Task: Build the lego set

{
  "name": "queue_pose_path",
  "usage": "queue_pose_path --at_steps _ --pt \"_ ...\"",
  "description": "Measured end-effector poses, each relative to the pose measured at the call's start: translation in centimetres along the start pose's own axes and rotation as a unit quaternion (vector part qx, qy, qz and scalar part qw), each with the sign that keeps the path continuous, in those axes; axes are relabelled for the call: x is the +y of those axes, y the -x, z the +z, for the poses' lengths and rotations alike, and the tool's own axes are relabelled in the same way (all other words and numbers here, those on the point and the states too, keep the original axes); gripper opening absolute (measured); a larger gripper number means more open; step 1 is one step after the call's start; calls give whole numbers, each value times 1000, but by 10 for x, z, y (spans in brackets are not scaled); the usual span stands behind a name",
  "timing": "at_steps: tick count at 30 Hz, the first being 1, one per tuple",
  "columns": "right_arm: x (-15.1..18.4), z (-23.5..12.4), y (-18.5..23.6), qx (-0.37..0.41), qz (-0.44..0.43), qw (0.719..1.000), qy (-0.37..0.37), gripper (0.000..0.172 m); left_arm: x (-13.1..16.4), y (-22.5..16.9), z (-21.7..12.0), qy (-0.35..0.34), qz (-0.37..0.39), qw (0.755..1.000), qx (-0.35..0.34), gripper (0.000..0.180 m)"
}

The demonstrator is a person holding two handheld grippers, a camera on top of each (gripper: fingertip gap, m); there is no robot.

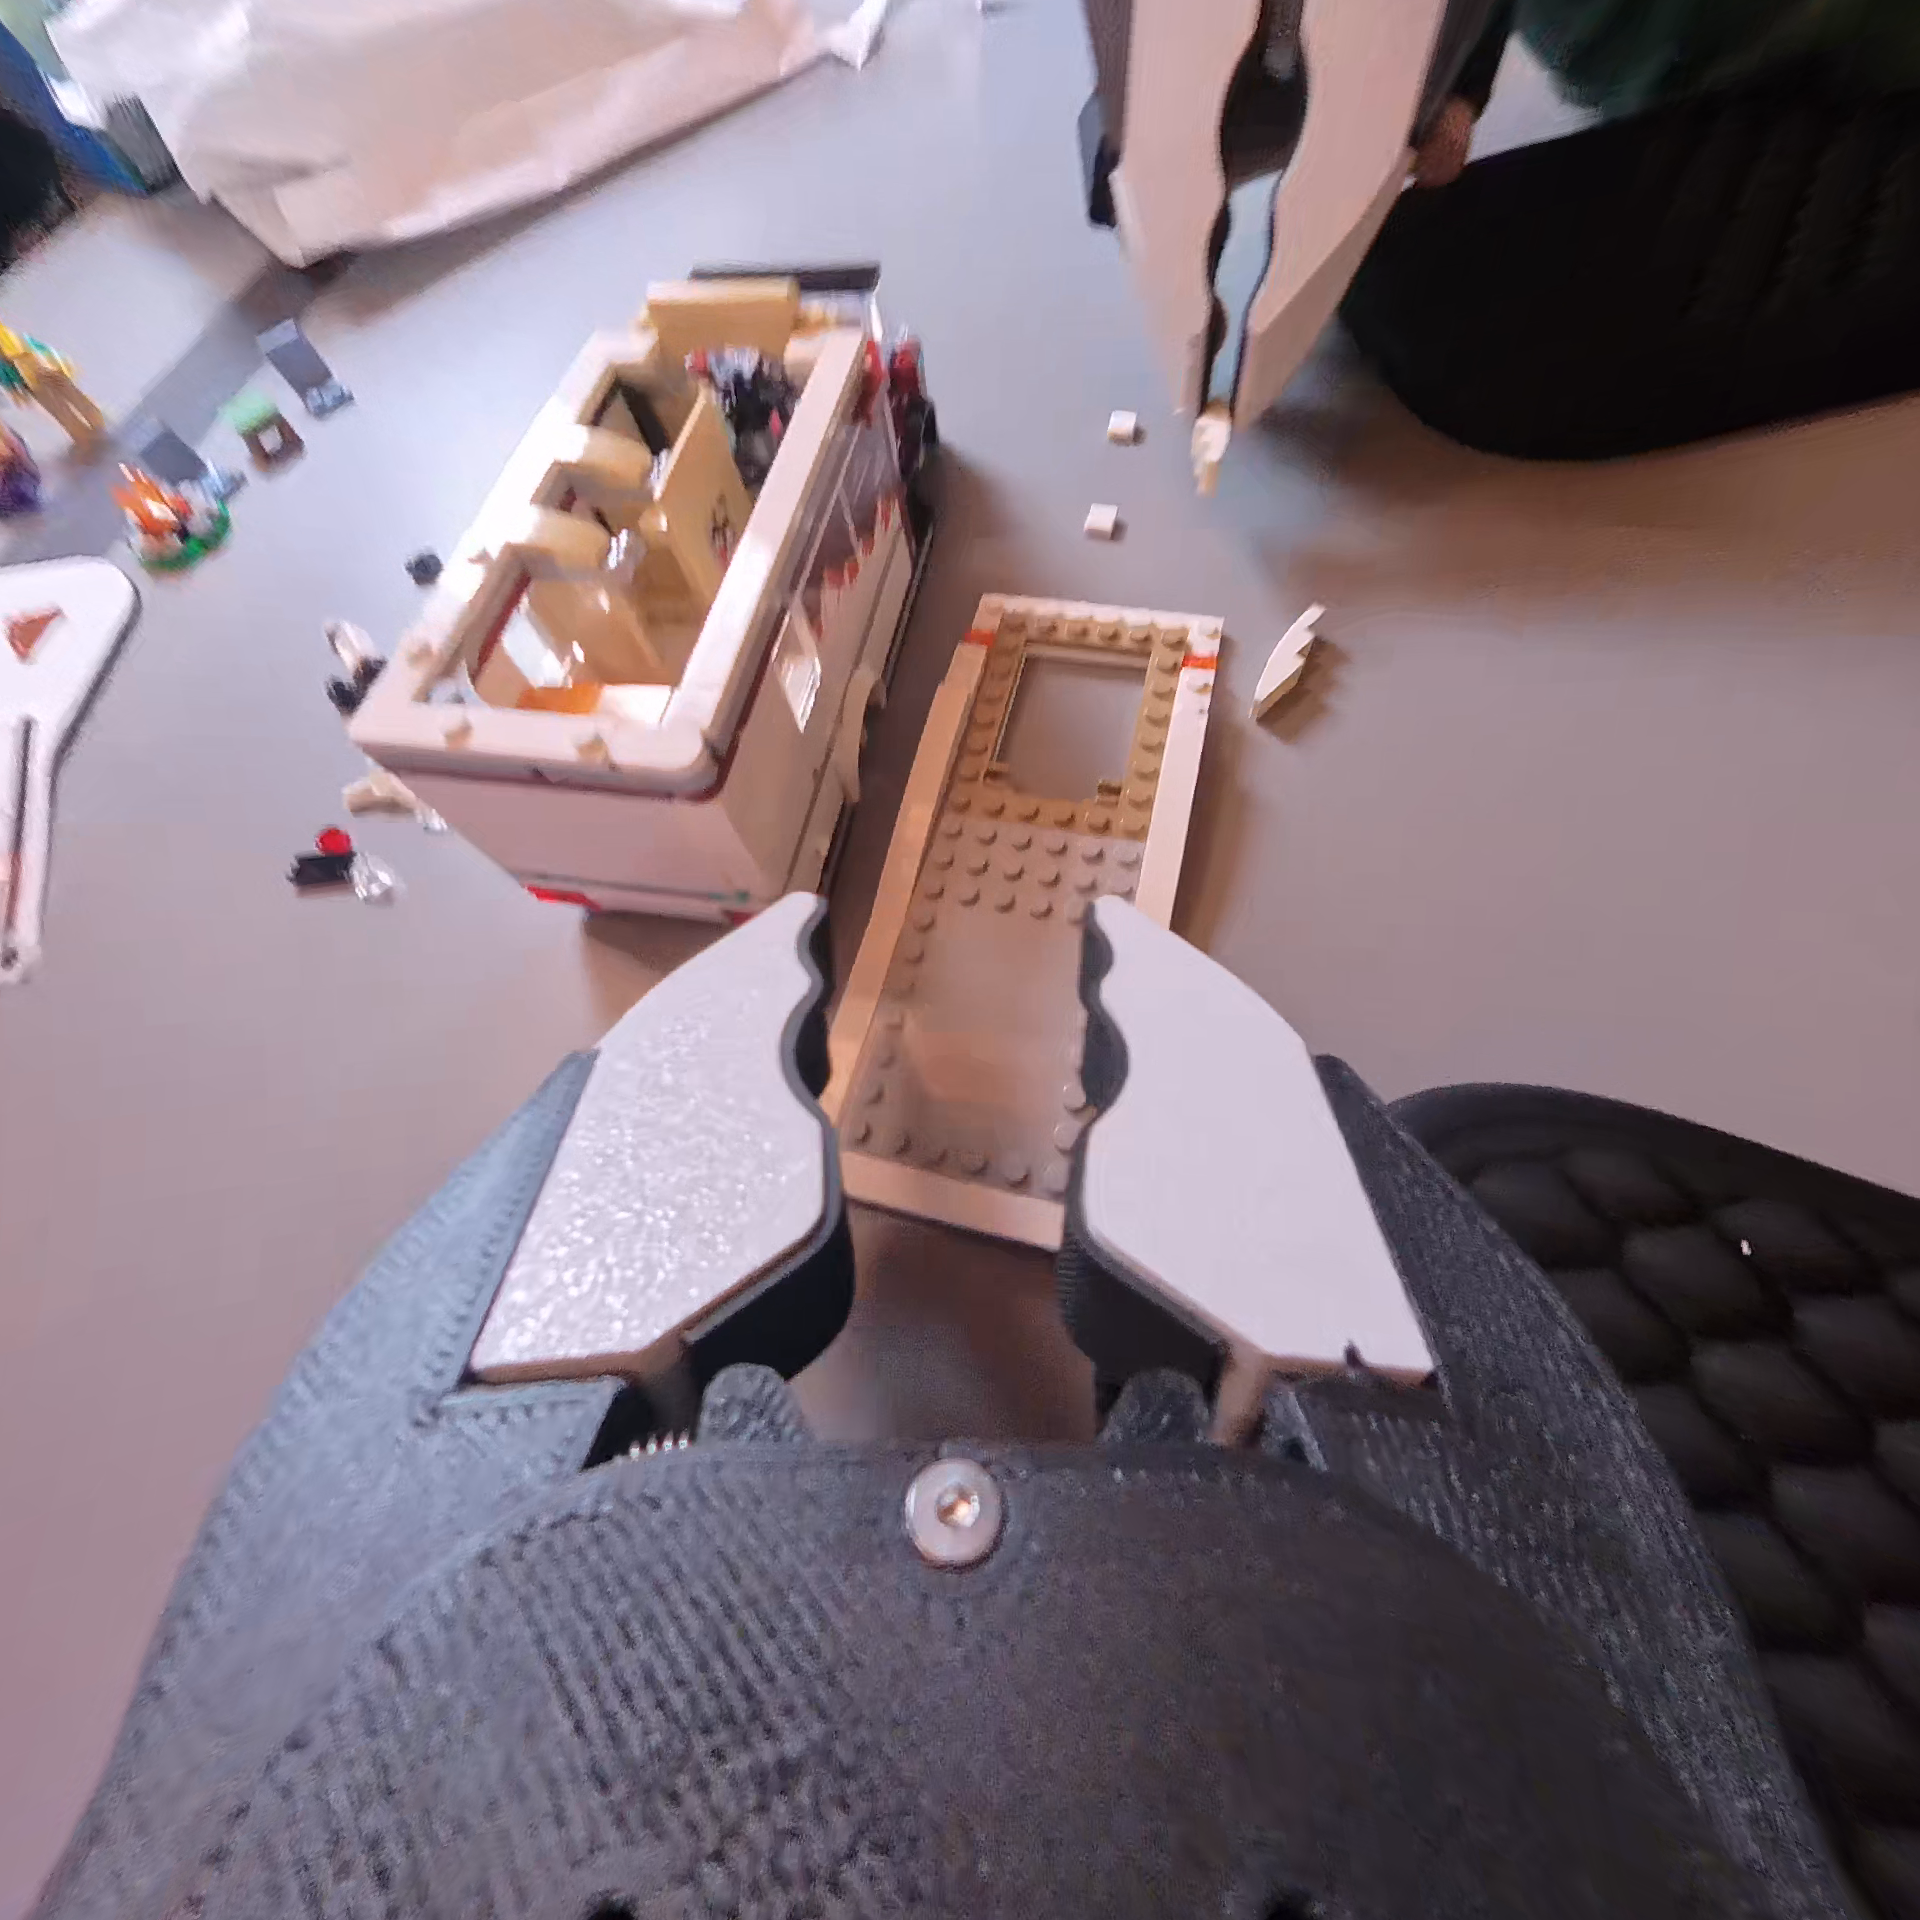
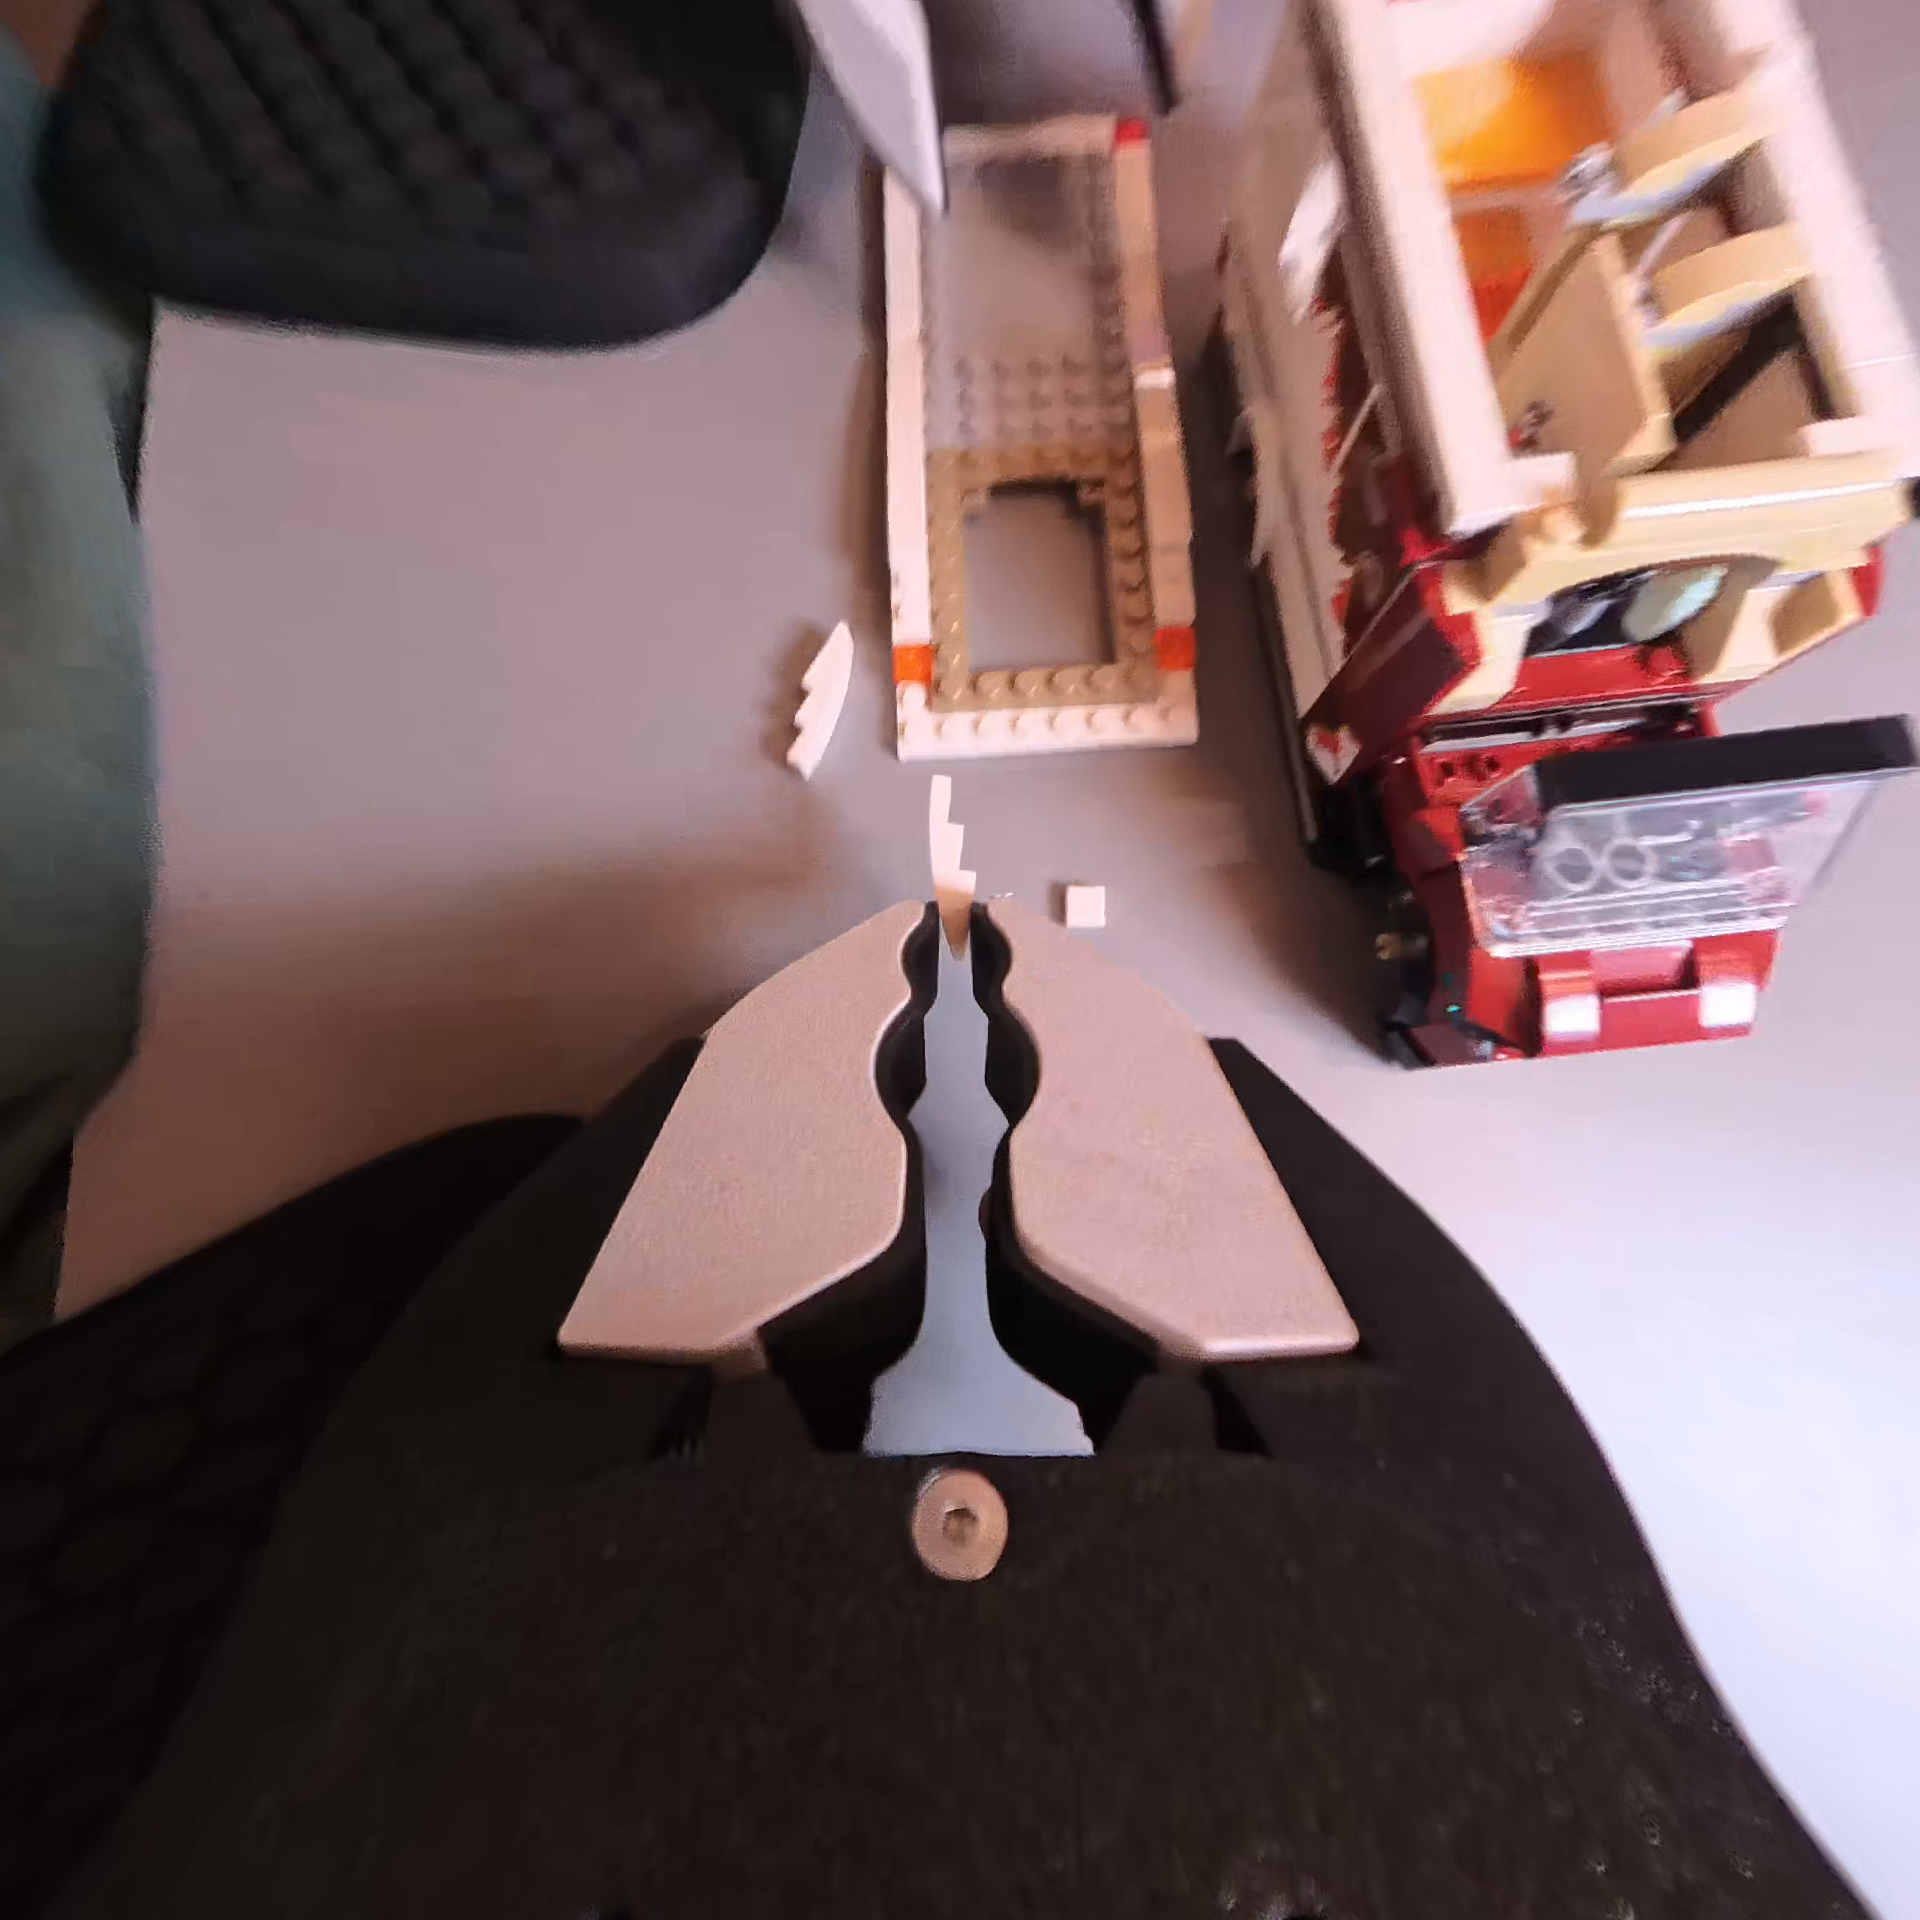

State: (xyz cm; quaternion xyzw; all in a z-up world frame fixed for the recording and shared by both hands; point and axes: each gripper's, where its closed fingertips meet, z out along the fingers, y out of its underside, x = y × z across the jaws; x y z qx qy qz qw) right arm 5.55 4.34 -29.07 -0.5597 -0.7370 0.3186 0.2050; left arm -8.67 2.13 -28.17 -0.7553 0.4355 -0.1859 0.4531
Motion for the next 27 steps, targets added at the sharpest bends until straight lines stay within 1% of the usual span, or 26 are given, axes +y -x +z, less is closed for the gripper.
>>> queue_pose_path --at_steps 3,5,9,11,13,18,21,24,27 --pt "-23 -5 4 -34 49 996 -69 5 -19 -10 1 -35 45 998 -12 26" --pt "-35 -3 7 -61 91 989 -99 5 -33 -21 6 -58 77 995 -18 19" --pt "-58 1 28 -168 150 962 -156 5 -60 -40 19 -95 120 988 -16 20" --pt "-65 3 39 -214 168 948 -164 5 -68 -47 26 -106 137 985 -14 26" --pt "-69 3 46 -243 178 938 -172 5 -74 -55 30 -116 155 981 -9 28" --pt "-69 2 51 -279 204 922 -173 5 -82 -66 33 -131 175 976 -2 25" --pt "-70 1 51 -288 211 918 -175 5 -82 -73 33 -134 187 973 9 17" --pt "-71 0 50 -292 218 914 -179 5 -80 -77 33 -132 192 972 15 12" --pt "-71 -2 48 -298 228 908 -186 5 -80 -76 31 -134 192 972 11 11"
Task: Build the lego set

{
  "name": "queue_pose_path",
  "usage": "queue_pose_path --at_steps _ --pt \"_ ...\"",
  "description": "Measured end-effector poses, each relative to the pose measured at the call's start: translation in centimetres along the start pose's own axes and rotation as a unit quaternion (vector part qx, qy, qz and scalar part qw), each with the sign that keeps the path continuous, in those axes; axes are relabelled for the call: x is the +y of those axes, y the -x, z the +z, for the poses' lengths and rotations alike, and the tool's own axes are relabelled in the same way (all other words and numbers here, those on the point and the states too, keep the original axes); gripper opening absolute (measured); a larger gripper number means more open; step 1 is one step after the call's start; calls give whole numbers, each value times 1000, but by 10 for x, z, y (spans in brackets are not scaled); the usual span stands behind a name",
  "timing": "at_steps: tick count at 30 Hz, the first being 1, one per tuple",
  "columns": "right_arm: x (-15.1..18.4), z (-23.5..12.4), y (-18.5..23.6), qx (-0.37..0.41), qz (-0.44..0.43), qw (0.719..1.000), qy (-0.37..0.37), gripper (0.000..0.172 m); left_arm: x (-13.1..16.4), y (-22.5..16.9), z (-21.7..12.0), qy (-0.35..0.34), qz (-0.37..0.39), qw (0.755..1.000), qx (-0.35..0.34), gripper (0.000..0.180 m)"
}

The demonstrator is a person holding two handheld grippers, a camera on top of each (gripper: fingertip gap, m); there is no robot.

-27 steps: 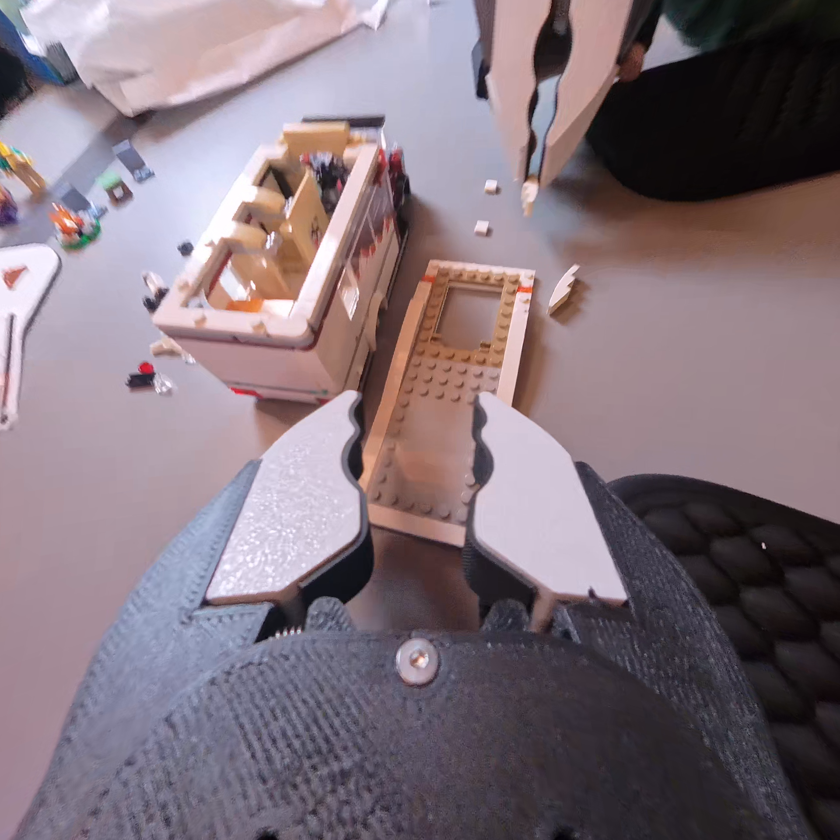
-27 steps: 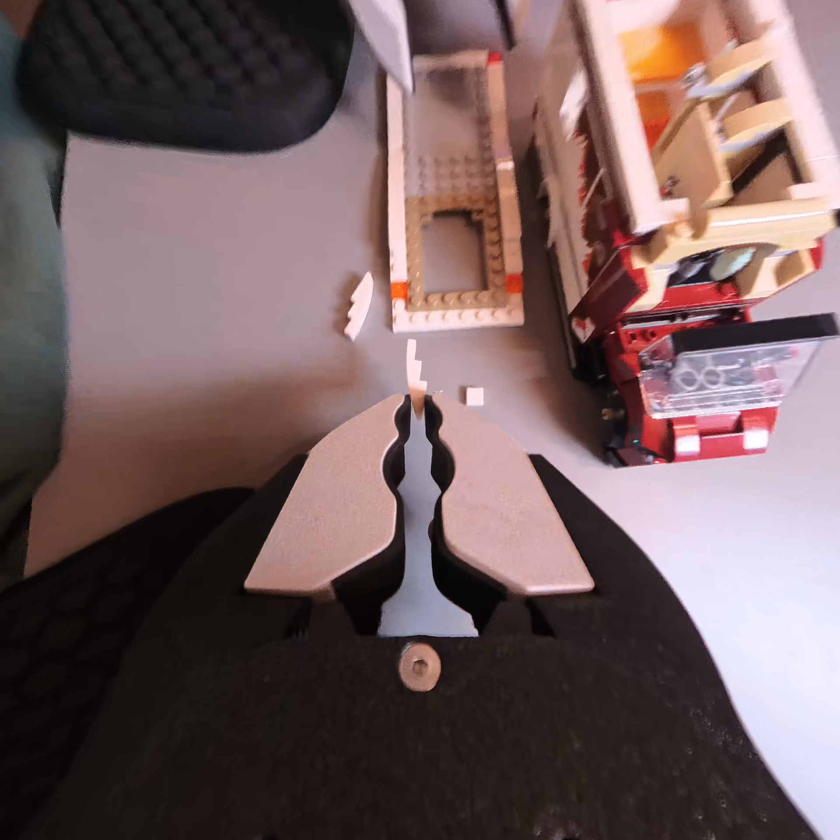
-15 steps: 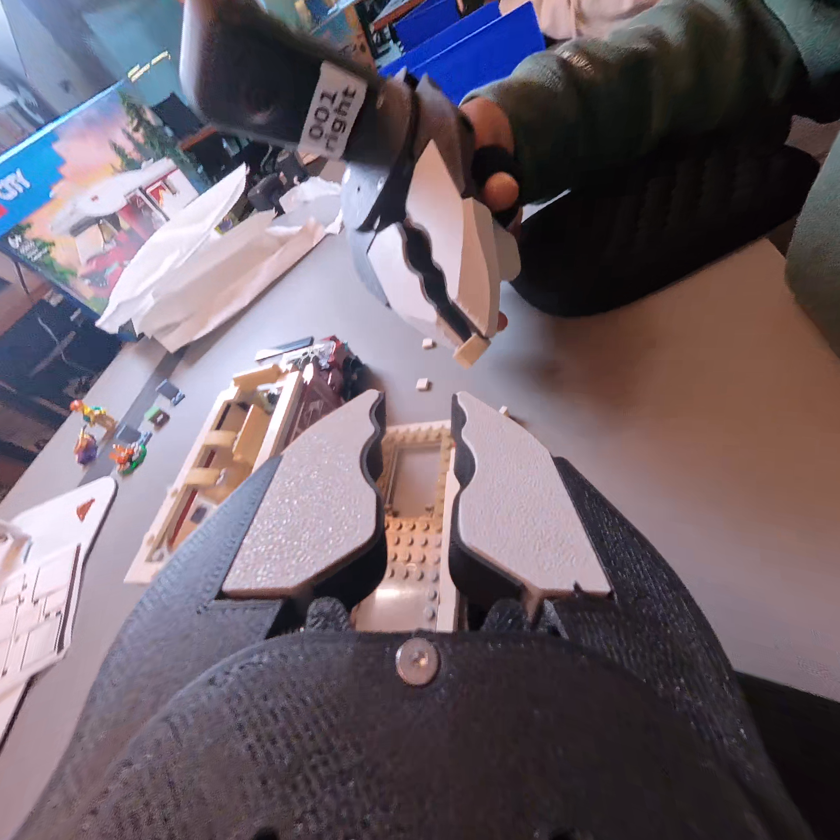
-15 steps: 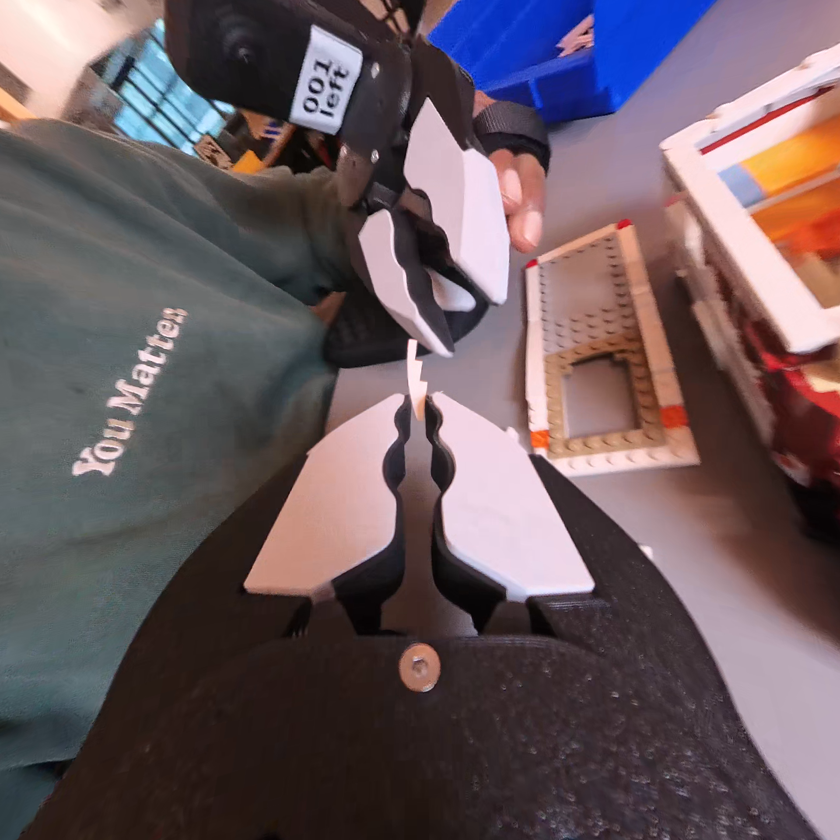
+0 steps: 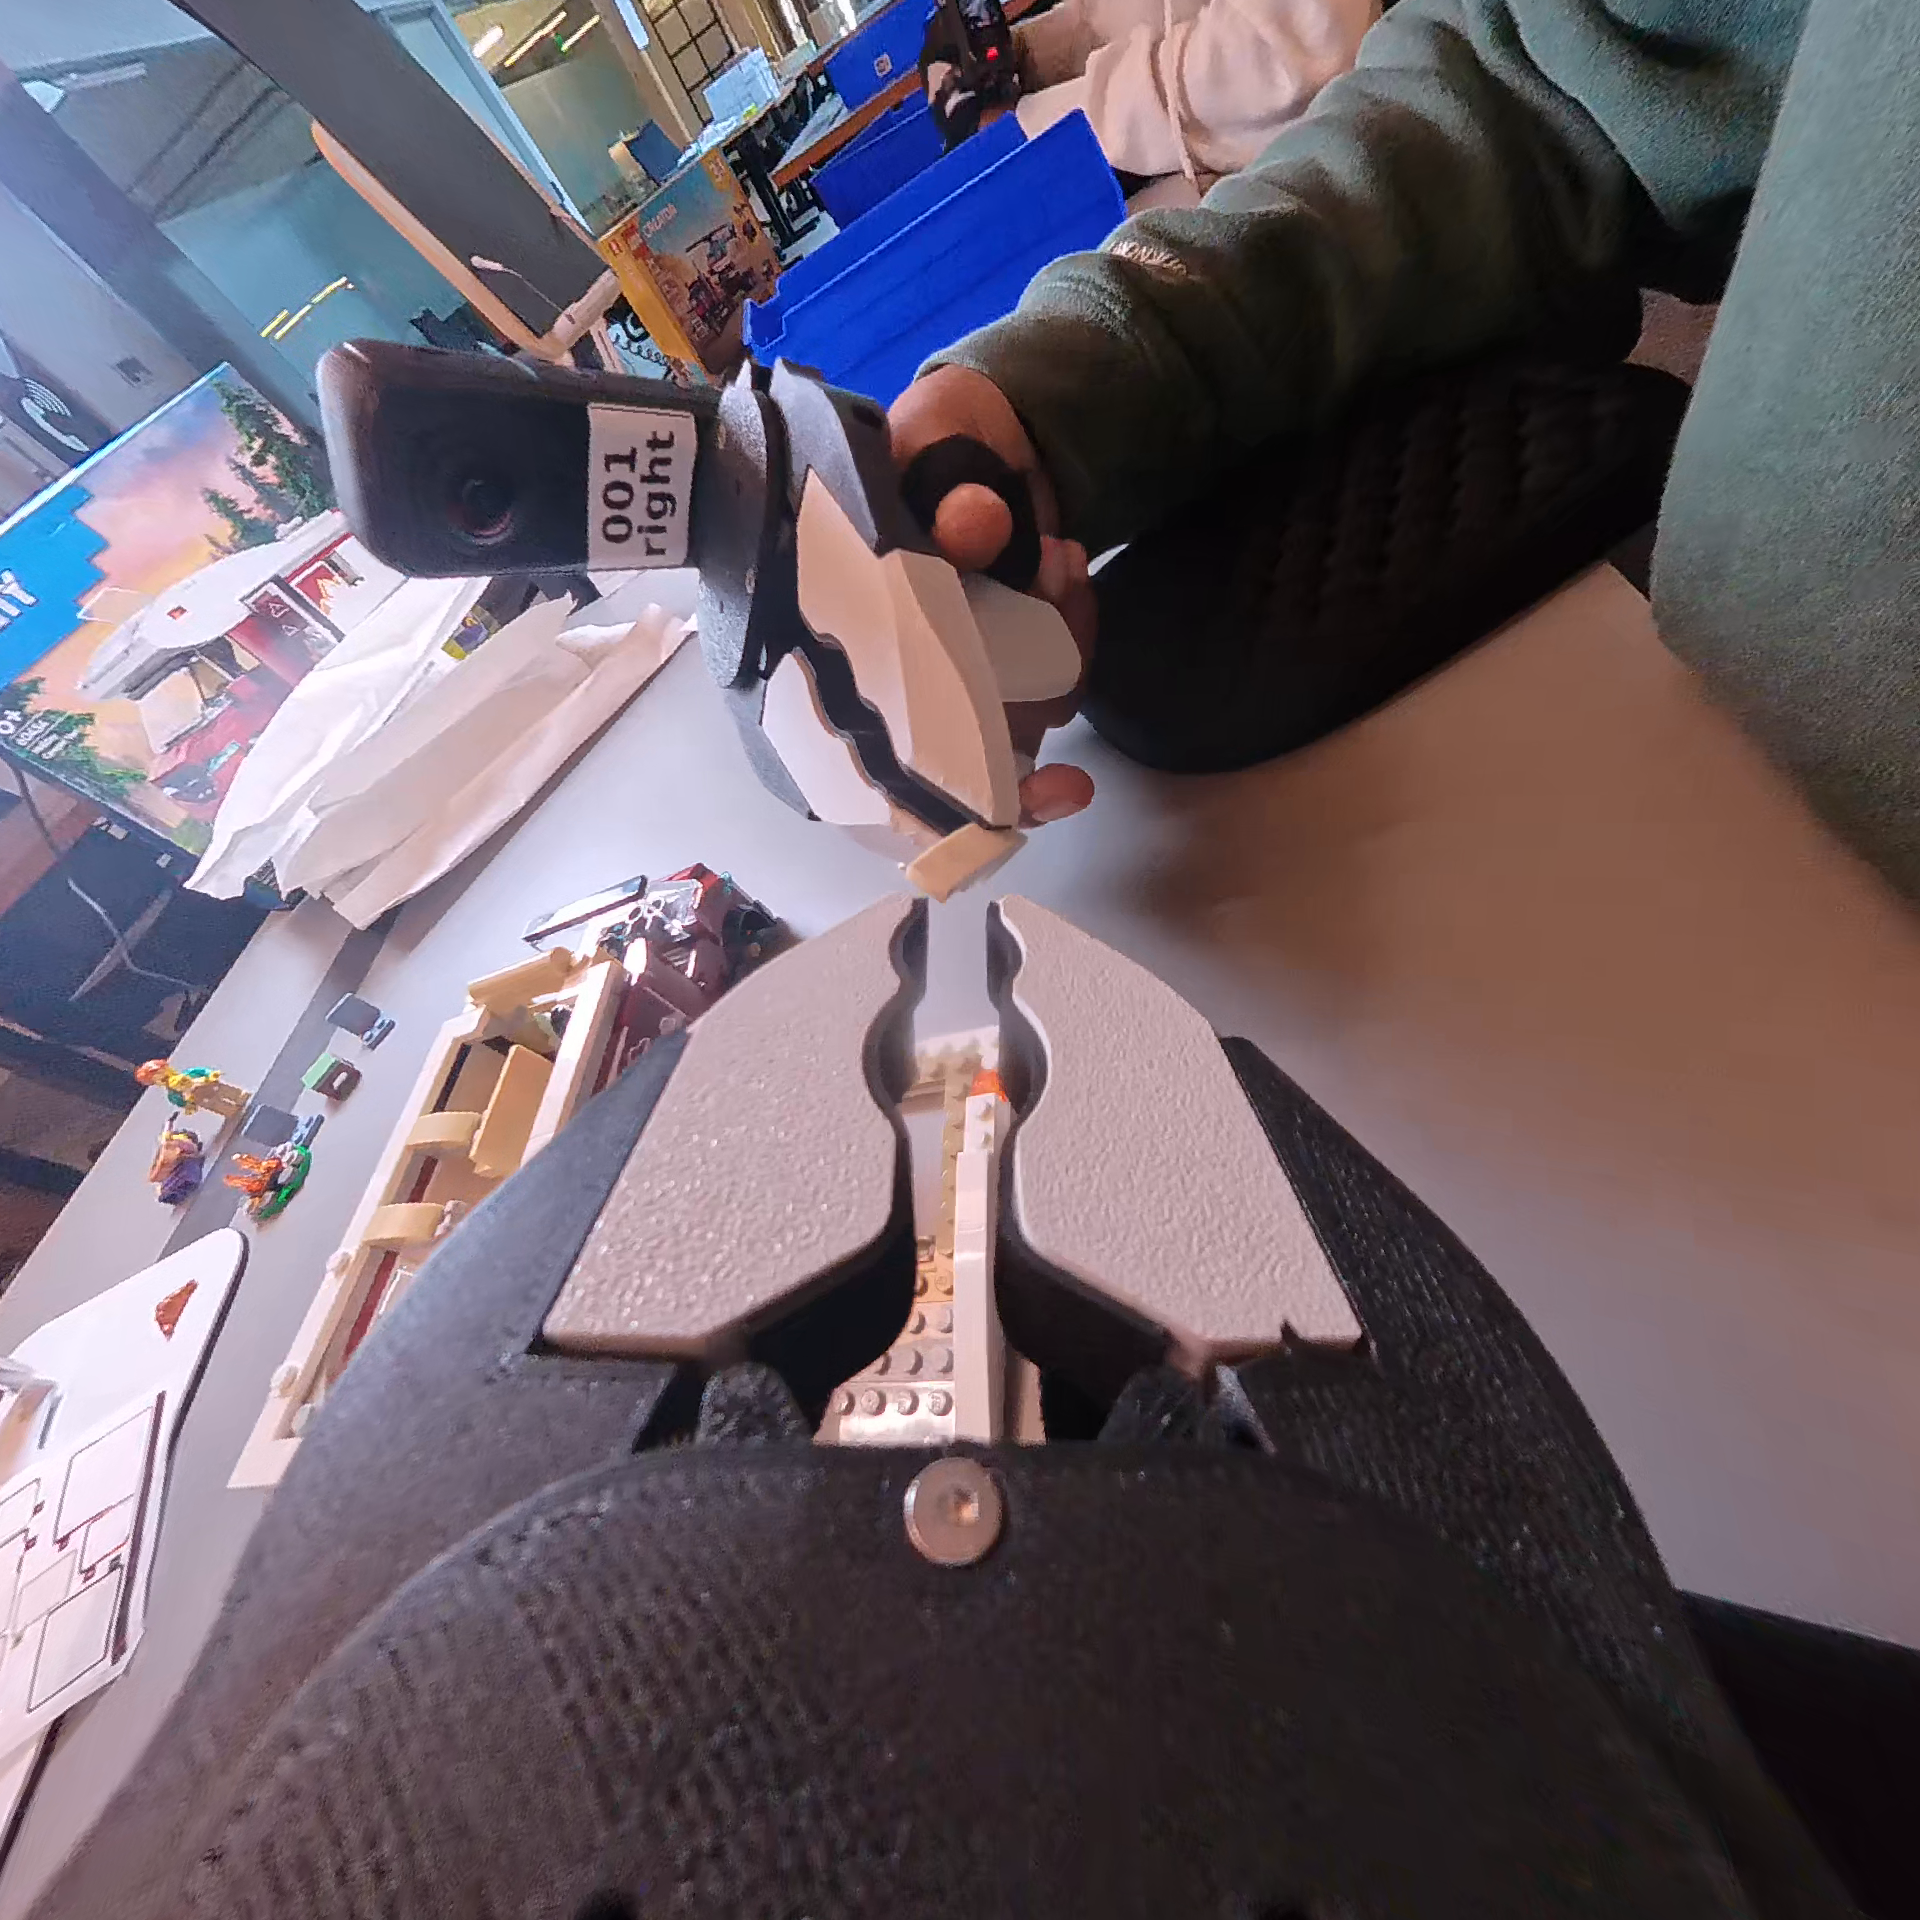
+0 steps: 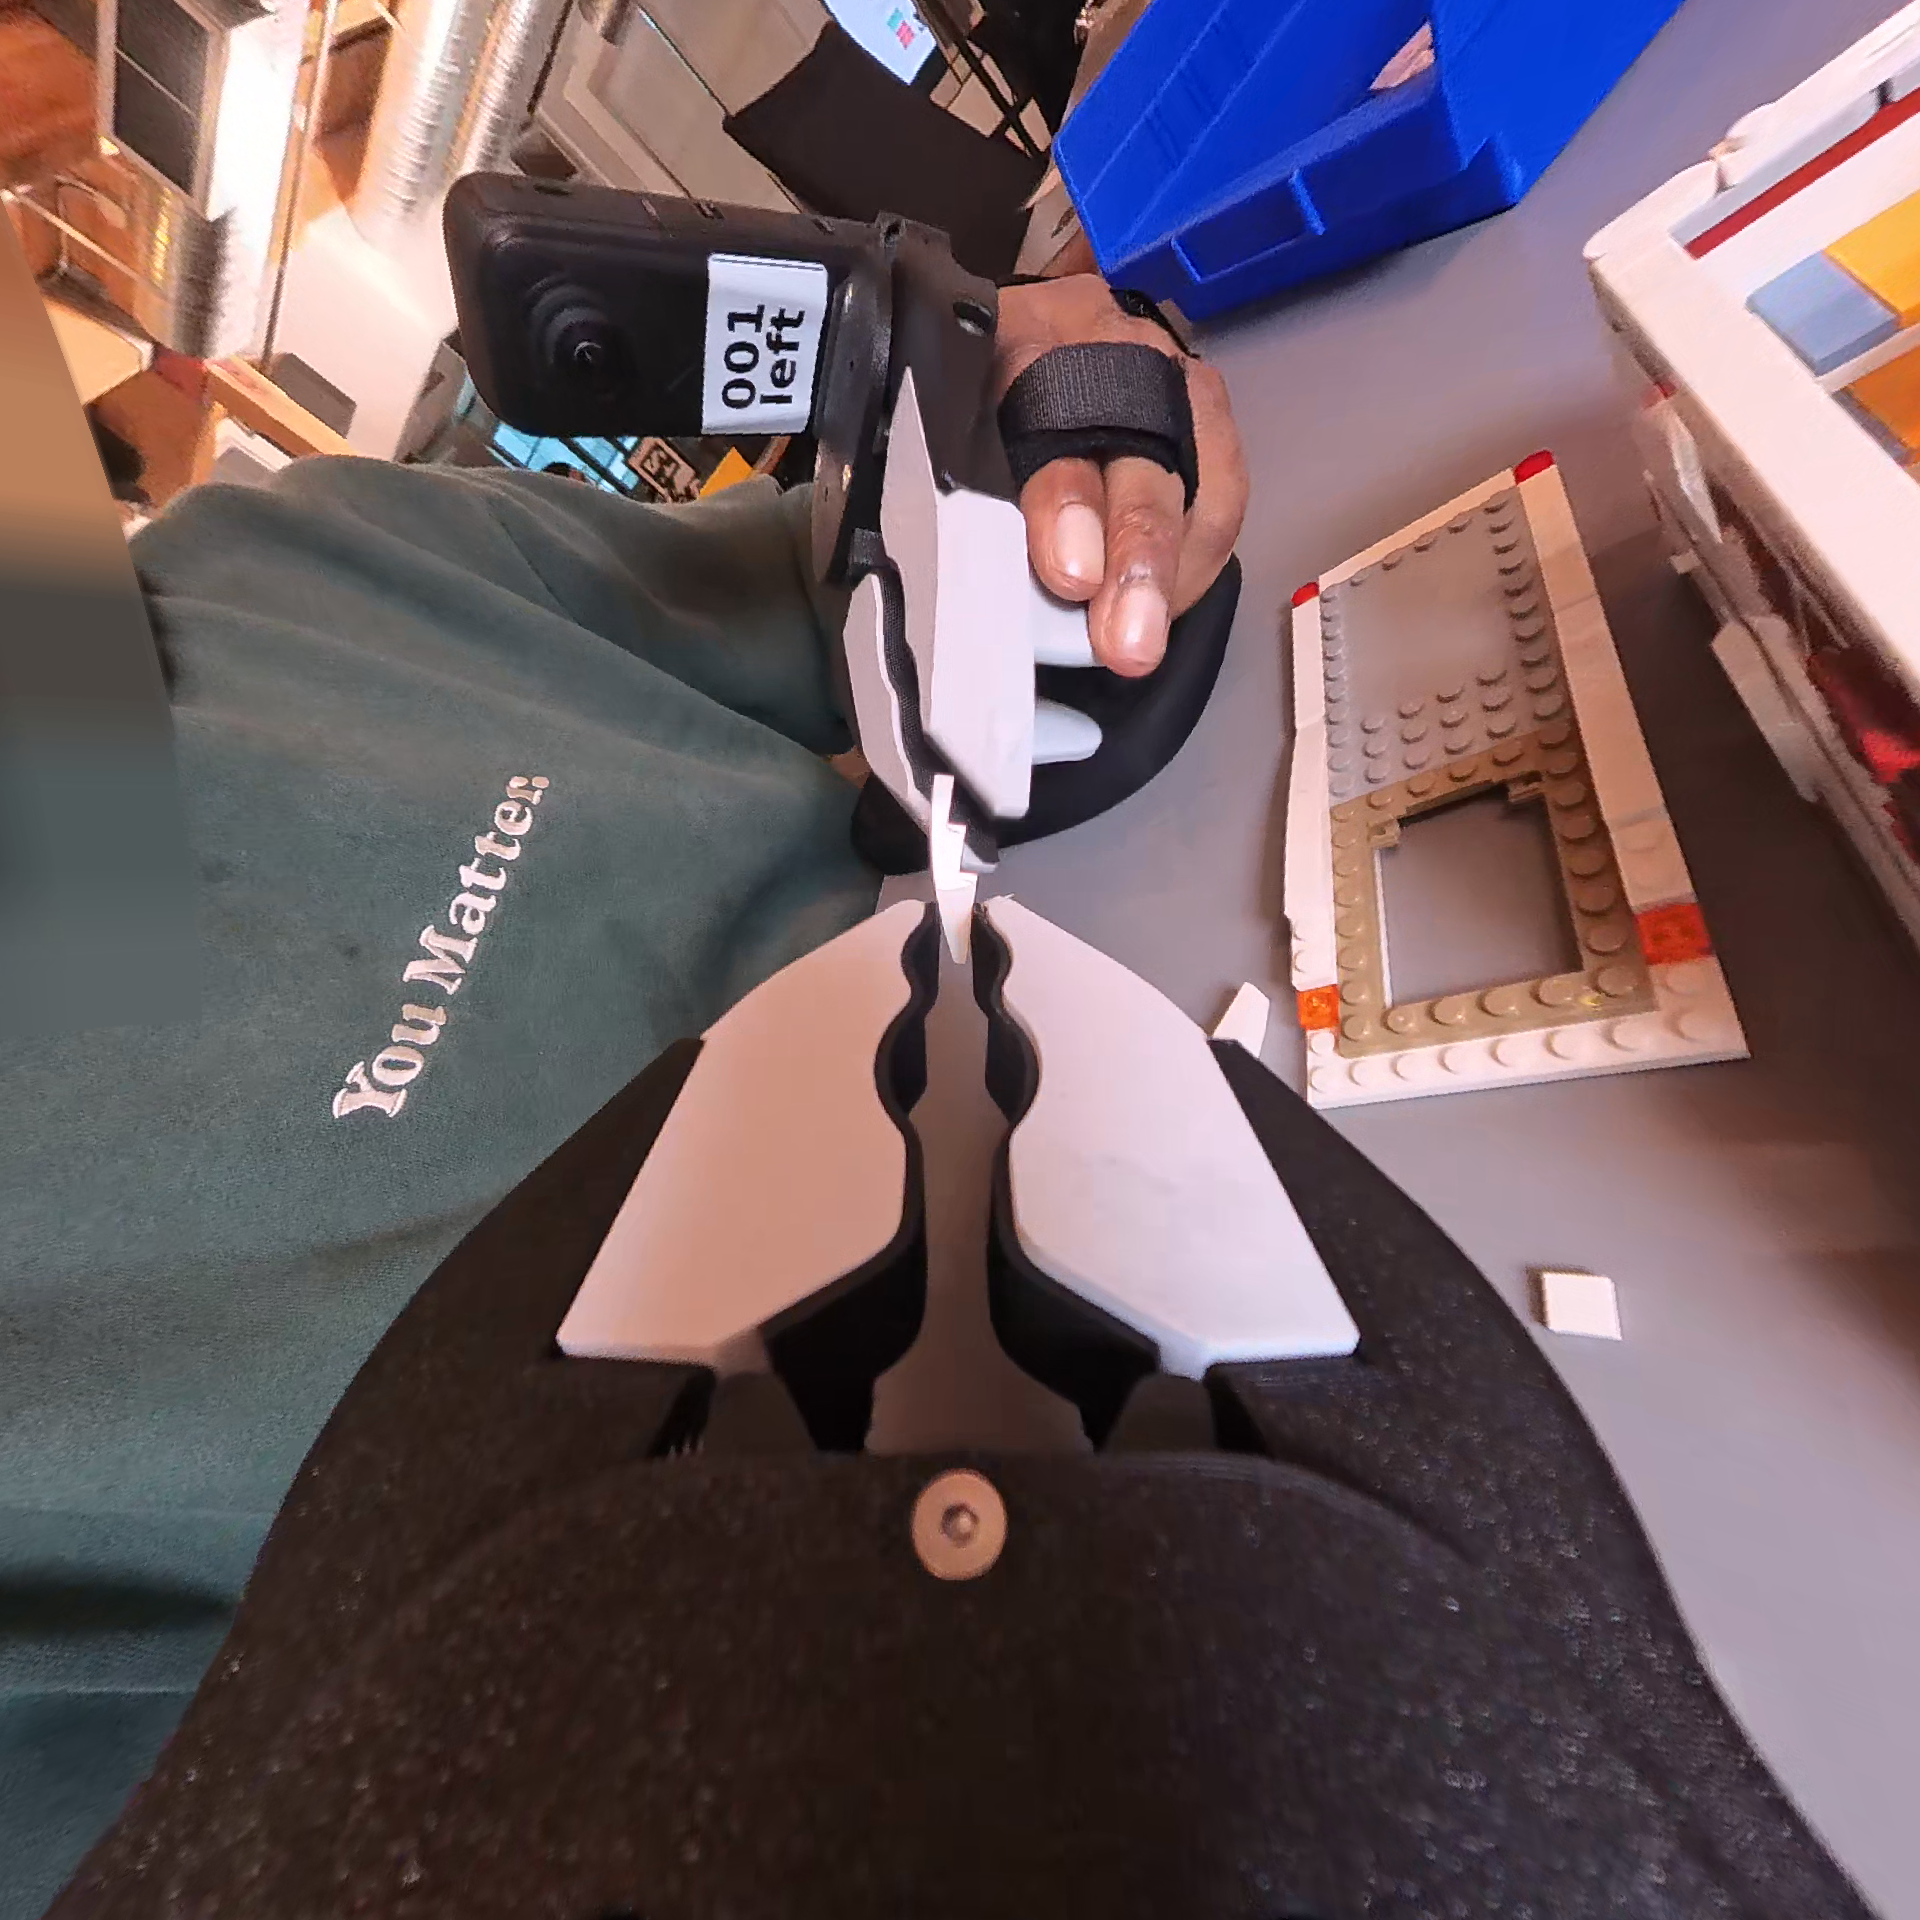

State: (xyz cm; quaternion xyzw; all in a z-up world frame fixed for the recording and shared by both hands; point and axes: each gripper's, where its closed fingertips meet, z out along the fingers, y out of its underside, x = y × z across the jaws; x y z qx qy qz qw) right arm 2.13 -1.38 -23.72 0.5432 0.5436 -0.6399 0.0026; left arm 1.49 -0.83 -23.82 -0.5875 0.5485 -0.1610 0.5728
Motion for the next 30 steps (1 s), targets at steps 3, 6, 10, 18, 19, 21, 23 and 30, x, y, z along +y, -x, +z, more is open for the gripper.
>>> queue_pose_path --at_steps 3,6,10,18,19,21,23,30 --pt "-1 -1 3 -15 6 1000 -4 5 1 3 -1 3 -1 1000 -8 20" --pt "0 0 4 -19 10 1000 -1 5 -1 -1 0 0 14 1000 -6 22" --pt "8 4 1 -24 23 999 16 5 -2 -6 2 11 43 999 -5 21" --pt "15 6 -5 -15 36 999 33 5 8 -16 3 48 95 994 0 9" --pt "15 6 -6 -11 39 999 33 5 7 -16 3 48 102 994 -5 11" --pt "16 7 -6 -15 42 998 34 5 6 -20 3 48 113 992 -5 14" --pt "16 7 -7 -12 44 998 35 5 8 -22 4 57 123 991 -3 11" --pt "14 6 -8 -11 43 999 28 7 8 -17 2 56 96 994 -10 8"
